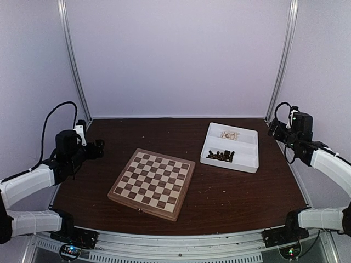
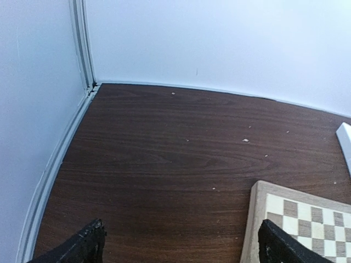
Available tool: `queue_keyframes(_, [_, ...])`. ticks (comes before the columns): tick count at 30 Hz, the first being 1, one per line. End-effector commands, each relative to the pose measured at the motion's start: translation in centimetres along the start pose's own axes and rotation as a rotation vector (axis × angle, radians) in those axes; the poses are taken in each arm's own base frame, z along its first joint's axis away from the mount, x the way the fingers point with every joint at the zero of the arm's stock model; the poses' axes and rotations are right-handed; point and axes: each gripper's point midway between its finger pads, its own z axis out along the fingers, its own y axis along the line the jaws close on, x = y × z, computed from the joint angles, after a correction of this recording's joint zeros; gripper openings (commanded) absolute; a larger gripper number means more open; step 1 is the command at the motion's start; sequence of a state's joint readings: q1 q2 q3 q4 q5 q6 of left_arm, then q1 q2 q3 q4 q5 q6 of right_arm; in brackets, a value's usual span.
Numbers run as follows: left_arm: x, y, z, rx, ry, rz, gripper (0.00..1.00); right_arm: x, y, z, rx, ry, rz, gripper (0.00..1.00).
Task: Set up the chess pieces on the board
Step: Pick up the chess piece from the storage box.
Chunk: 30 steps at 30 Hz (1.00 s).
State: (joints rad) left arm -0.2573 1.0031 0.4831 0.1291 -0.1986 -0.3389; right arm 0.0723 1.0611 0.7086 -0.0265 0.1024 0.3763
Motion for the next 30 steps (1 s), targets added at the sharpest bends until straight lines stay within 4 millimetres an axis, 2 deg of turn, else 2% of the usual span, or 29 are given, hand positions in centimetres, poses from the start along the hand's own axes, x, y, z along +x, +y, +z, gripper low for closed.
queue_keyframes(1, [-0.7, -2.1, -1.0, 0.114, 0.018, -0.109, 0.98, 0.9, 0.4, -1.4, -0.042, 0.043, 0.014, 1.00])
queue_keyframes(5, [-0.9, -2.8, -1.8, 0.159, 0.028, -0.170, 0.98, 1.3, 2.1, -1.7, -0.120, 0.127, 0.010, 0.97])
queue_keyframes(8, [-0.4, -1.8, -2.2, 0.103, 0.068, -0.276, 0.98, 1.5, 4.1, -1.7, -0.199, 0.191, 0.014, 0.97])
queue_keyframes(11, [-1.0, -2.8, -2.6, 0.147, 0.089, -0.288, 0.98, 2.1, 6.3, -1.4, -0.269, 0.260, -0.005, 0.96])
queue_keyframes(16, [-1.3, -4.6, -2.7, 0.204, 0.227, -0.264, 0.98, 4.2, 9.5, -0.8, -0.303, 0.364, -0.088, 0.92])
queue_keyframes(21, [-0.4, -6.8, -2.5, 0.316, 0.298, -0.264, 0.98, 6.2, 12.6, -0.2, -0.306, 0.415, -0.168, 0.88])
queue_keyframes(27, [0.4, -7.8, -2.1, 0.383, 0.299, -0.307, 0.98, 9.3, 14.9, 1.3, -0.327, 0.498, -0.179, 0.77])
queue_keyframes(30, [0.3, -7.8, -2.3, 0.392, 0.284, -0.300, 0.98, 10.7, 15.7, 2.0, -0.326, 0.528, -0.189, 0.74])
